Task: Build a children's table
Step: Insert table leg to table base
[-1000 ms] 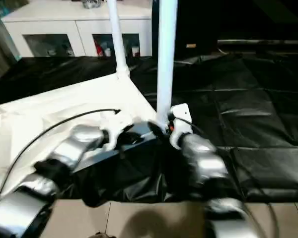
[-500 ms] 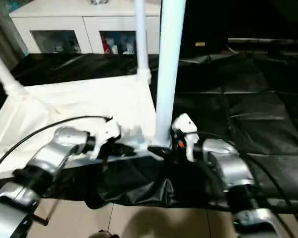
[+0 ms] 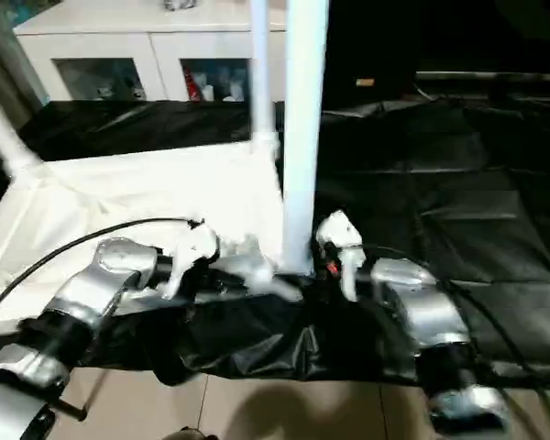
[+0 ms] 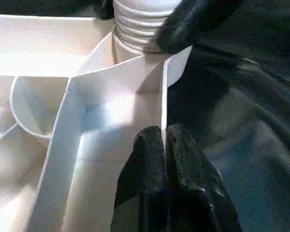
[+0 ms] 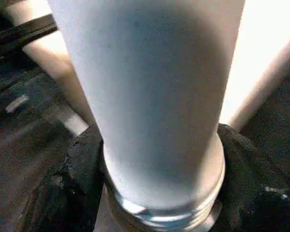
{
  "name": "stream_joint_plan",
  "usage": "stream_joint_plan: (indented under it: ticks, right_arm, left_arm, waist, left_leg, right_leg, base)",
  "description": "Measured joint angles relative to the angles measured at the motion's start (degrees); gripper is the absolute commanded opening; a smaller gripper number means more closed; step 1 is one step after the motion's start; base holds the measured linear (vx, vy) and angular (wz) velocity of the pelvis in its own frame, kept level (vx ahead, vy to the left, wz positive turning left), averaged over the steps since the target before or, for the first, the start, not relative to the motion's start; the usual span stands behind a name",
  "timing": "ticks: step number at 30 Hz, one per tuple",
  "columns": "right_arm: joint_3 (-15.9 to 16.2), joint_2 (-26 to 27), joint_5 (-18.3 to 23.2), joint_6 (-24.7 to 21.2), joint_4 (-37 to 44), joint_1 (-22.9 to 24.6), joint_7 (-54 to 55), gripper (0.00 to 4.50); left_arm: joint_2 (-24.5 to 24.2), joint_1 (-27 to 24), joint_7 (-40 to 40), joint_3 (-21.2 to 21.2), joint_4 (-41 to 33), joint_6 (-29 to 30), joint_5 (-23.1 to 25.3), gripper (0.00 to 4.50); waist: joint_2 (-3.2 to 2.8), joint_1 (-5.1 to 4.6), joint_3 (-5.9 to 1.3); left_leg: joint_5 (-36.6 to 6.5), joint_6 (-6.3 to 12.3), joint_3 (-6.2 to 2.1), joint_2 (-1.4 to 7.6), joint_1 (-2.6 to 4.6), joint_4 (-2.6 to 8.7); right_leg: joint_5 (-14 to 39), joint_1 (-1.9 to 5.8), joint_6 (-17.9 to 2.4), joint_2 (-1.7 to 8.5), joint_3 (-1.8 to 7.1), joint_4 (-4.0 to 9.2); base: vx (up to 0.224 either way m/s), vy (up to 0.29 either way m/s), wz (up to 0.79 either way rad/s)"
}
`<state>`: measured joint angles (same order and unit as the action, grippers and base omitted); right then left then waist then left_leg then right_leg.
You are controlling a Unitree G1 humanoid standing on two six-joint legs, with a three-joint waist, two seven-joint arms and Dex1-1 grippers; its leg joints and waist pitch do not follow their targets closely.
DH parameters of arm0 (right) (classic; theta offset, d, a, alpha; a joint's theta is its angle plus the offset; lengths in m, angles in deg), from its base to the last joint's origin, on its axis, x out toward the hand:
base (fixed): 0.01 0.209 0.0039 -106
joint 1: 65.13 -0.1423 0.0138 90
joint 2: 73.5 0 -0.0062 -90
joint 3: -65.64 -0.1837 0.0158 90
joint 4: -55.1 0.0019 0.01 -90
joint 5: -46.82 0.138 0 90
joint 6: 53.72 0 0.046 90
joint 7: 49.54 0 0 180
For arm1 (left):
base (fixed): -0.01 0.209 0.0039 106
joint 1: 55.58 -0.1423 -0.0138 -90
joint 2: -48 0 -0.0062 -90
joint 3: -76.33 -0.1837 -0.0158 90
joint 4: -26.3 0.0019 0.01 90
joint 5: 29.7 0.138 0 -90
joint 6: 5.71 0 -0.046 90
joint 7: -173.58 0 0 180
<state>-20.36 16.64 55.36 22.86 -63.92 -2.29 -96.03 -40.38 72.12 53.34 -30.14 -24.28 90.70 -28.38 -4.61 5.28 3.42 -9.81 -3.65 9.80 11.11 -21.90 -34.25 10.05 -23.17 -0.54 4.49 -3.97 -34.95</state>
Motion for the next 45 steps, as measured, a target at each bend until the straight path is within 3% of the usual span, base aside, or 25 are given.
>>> stream_joint_plan:
  ticks: [2, 8, 9, 16, 21, 26, 34, 37, 45]
  right_arm:
    - [-2.53, 3.08, -0.36, 0.09, -3.85, -2.49, 9.23, 2.80]
    - [-5.98, 8.29, -1.25, 1.31, -9.23, -6.02, 23.85, 2.80]
    - [-6.07, 8.80, -1.59, 2.08, -9.85, -6.24, 24.43, 3.36]
    - [-7.16, 9.57, -0.82, 3.64, -10.17, -5.96, 21.31, 3.87]
    - [-3.44, 3.85, 0.03, 2.64, -4.91, -2.39, 7.56, 3.87]
    - [0.35, -1.77, 1.08, 1.11, 0.17, -0.07, -4.17, 3.87]
    - [3.76, -7.81, 2.48, -1.40, 6.67, 2.65, -15.85, 3.87]
    - [4.82, -9.19, 2.45, -1.55, 7.64, 2.80, -18.24, 3.87]
    - [4.96, -8.96, 2.59, -2.23, 8.02, 2.86, -18.51, 3.19]
  left_arm:
    - [2.87, 2.79, -6.11, 0.32, 3.70, 1.33, 1.30, 0.00]
    - [8.55, 5.68, -15.82, 1.65, 8.94, 2.53, 1.33, 0.00]
    - [9.20, 5.70, -16.15, 1.87, 9.23, 2.39, 1.33, 0.00]
    - [8.20, 5.68, -14.22, 1.96, 9.64, 0.85, 1.40, 0.00]
    - [4.30, 3.10, -6.46, 1.31, 6.41, -1.79, 0.61, 0.00]
    - [0.15, 0.51, 1.46, 0.29, 1.81, -3.11, -0.46, 0.00]
    - [-3.87, -1.91, 10.50, -0.74, -2.56, -2.95, -1.88, 0.00]
    - [-4.59, -2.35, 12.20, -0.90, -3.16, -2.88, -2.20, 0.00]
    - [-4.95, -2.83, 12.79, -0.95, -3.92, -2.68, -2.28, 0.00]
  waist:
    - [-0.01, -0.31, 0.01]
    - [-0.02, -0.49, -0.01]
    - [-0.04, -0.49, -0.02]
    - [-0.08, -0.73, -0.05]
    - [-0.06, -0.69, -0.04]
    - [-0.07, 0.04, -0.04]
    - [-0.06, 0.92, -0.04]
    - [-0.06, 1.11, -0.04]
    - [-0.07, 1.14, -0.04]
  left_leg:
    - [0.00, 0.00, -0.01, -0.11, -0.01, 0.00]
    - [0.00, 0.01, -0.03, -0.13, 0.03, 0.02]
    - [0.00, 0.01, -0.04, -0.13, 0.05, 0.05]
    - [0.00, 0.01, -0.07, -0.12, 0.01, 0.10]
    - [0.00, 0.01, -0.06, -0.09, -0.08, 0.27]
    - [0.00, 0.00, -0.05, -0.03, -0.12, 0.37]
    - [-0.01, 0.03, 0.06, -0.04, -0.19, 0.30]
    - [-0.01, 0.03, 0.06, -0.03, -0.16, 0.30]
    - [-0.01, 0.02, 0.06, -0.03, -0.14, 0.30]
  right_leg:
    - [0.02, 0.00, 0.03, 0.08, 0.03, 0.04]
    - [0.02, 0.10, 0.04, 0.10, 0.01, 0.17]
    - [0.02, 0.11, 0.04, 0.10, 0.00, 0.17]
    - [0.01, 0.08, 0.04, 0.10, -0.02, 0.17]
    - [-0.18, 0.05, -0.26, 0.07, -0.04, 0.15]
    - [-0.04, -0.09, -0.11, 0.05, -0.10, 0.13]
    - [0.00, -0.07, -0.13, 0.07, -0.01, 0.32]
    - [0.00, -0.07, -0.13, 0.07, -0.02, 0.29]
    - [0.00, -0.07, -0.13, 0.07, -0.01, 0.24]
  base:
    - [0.000, 0.000, 0.00]
    - [0.000, 0.000, 0.00]
    - [0.000, 0.000, 0.00]
    - [0.000, 0.000, 0.00]
    - [0.000, 0.000, 0.00]
    - [0.000, 0.000, 0.00]
    - [0.000, 0.000, 0.00]
    - [0.000, 0.000, 0.00]
    - [0.000, 0.000, 0.00]
